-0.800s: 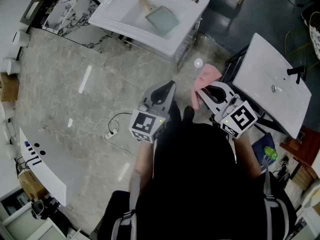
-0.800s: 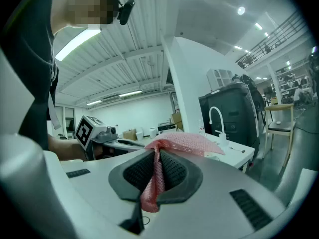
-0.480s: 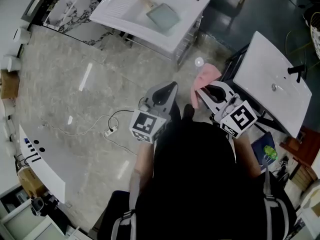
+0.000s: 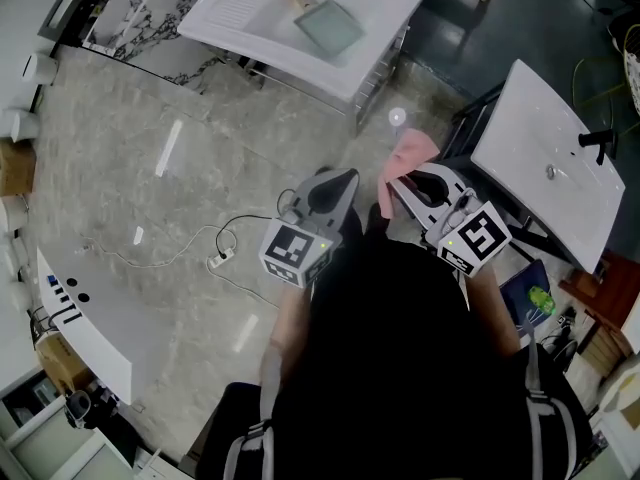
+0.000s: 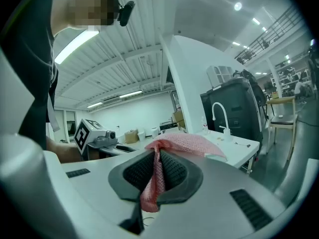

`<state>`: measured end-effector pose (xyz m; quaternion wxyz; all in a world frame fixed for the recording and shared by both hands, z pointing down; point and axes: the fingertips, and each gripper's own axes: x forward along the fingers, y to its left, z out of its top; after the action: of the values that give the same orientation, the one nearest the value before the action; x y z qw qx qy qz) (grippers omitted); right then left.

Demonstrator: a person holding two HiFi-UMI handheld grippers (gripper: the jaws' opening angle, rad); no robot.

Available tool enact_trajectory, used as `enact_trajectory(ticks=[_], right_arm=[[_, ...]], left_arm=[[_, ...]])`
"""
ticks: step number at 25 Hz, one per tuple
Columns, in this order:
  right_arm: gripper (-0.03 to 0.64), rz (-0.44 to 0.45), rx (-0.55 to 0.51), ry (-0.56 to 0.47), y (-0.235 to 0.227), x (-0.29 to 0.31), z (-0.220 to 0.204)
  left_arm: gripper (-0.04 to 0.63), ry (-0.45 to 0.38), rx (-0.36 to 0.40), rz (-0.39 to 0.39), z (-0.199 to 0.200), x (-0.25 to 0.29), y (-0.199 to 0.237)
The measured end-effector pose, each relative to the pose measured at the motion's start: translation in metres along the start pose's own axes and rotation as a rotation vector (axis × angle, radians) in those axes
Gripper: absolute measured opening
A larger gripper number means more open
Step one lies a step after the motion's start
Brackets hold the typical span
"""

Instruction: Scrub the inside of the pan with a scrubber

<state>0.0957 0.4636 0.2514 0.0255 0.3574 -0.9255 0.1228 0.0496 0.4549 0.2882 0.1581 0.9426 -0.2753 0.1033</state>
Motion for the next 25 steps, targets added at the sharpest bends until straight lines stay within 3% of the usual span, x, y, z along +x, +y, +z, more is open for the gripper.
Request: enact_trajectory(ticks=[13, 25], right_arm=[[0.038, -0.069, 0.019, -0.012, -0.038, 0.08, 0.025], [0.038, -0.143, 0.01, -0.017, -0.071, 0.171, 0.05]], left_arm=[[0.032, 0.008, 0.023, 0.013, 0.027, 0.003, 0.099], [0.032, -0.004, 0.022, -0.038, 0.055, 0.007, 0.2]])
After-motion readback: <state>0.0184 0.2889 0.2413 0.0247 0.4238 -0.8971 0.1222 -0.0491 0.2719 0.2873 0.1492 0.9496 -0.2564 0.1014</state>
